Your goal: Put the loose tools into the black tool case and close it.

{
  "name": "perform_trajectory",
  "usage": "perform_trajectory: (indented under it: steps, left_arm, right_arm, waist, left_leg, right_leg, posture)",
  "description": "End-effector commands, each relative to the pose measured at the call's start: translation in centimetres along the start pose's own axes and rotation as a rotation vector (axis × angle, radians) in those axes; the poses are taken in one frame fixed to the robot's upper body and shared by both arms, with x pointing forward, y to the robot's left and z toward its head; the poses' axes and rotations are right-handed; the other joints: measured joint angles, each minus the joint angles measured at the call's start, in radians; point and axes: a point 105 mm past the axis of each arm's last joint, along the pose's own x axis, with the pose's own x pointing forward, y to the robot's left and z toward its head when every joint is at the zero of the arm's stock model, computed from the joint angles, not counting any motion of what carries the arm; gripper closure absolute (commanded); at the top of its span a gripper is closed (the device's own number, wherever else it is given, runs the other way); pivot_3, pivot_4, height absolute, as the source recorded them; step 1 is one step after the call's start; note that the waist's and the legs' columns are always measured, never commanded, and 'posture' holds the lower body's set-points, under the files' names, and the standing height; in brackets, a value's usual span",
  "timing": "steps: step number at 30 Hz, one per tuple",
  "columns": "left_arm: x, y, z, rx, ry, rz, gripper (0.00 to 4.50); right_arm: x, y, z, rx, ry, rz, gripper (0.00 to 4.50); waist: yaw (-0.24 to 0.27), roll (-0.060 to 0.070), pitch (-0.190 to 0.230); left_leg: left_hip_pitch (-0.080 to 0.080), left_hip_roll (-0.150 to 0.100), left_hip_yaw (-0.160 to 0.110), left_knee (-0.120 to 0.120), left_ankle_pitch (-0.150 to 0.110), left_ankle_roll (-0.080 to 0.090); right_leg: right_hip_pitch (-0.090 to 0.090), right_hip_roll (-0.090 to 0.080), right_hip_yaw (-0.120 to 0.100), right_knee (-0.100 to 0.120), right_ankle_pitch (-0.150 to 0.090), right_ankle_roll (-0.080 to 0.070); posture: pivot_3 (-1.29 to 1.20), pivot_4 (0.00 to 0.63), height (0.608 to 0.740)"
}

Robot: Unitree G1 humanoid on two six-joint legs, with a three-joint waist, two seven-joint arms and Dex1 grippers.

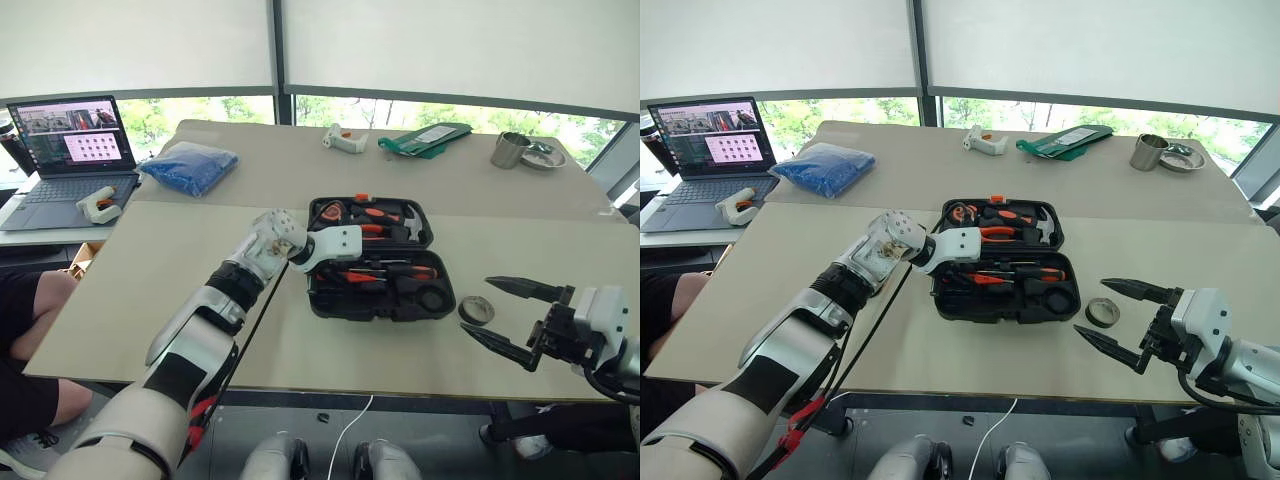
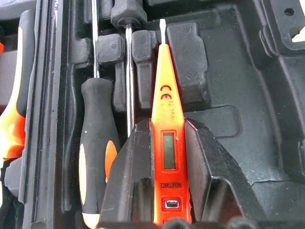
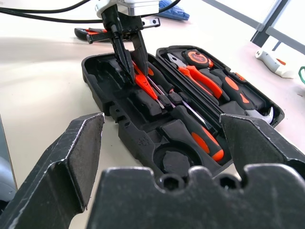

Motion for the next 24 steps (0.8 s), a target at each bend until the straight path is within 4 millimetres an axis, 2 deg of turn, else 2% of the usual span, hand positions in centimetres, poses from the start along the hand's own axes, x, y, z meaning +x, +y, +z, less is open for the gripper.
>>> perform_trajectory:
  steps: [1,6,9,12,24]
  left_arm:
    - [0.2,-0.1,-2.0,0.002,0.093,0.004,4.04]
    - [0.2,0.1,-1.6,-0.025,0.081,0.017,4.04]
    - [0.4,0.2,-0.7,-0.089,0.044,0.018,4.04]
    - [0.4,0.9,-0.9,-0.101,0.097,0.074,4.04]
    - [0.9,-0.8,-0.8,0.001,0.102,0.003,4.04]
  right_arm:
    - [-0.1,-0.1,1.0,-0.046,-0.03,-0.015,0.0]
    - [0.0,0.0,1.0,-0.044,-0.033,-0.011,0.0]
    - [0.0,0.0,1.0,-0.042,-0.036,-0.012,0.0]
    - [0.1,0.0,1.0,-0.039,-0.038,-0.011,0.0]
    - [0.6,0.3,0.8,-0.028,-0.046,-0.001,0.0]
  waist:
    - [0.0,0.0,0.0]
    - [0.0,0.0,0.0]
    - [-0.001,0.0,0.0]
    - [0.0,0.0,0.0]
    - [-0.001,0.001,0.0]
  left_leg:
    - [0.0,0.0,0.0,0.0,0.0,0.0]
    - [0.001,0.0,-0.001,0.0,-0.003,0.001]
    - [0.001,0.0,-0.001,0.0,-0.003,0.001]
    - [0.001,0.0,-0.001,0.001,-0.003,0.001]
    - [0.001,0.0,-0.001,0.002,-0.002,0.0]
  right_leg:
    - [0.0,0.0,0.0,0.0,0.0,0.0]
    - [0.0,0.0,0.0,0.0,0.0,0.004]
    - [0.0,0.0,0.0,0.0,0.001,0.005]
    - [0.0,0.0,0.0,0.0,0.001,0.005]
    - [0.0,0.0,0.001,0.0,0.003,0.004]
  posture:
    - [0.0,0.15,0.74]
    - [0.0,0.15,0.74]
    - [0.0,0.15,0.74]
    - [0.0,0.15,0.74]
    - [0.0,0.15,0.74]
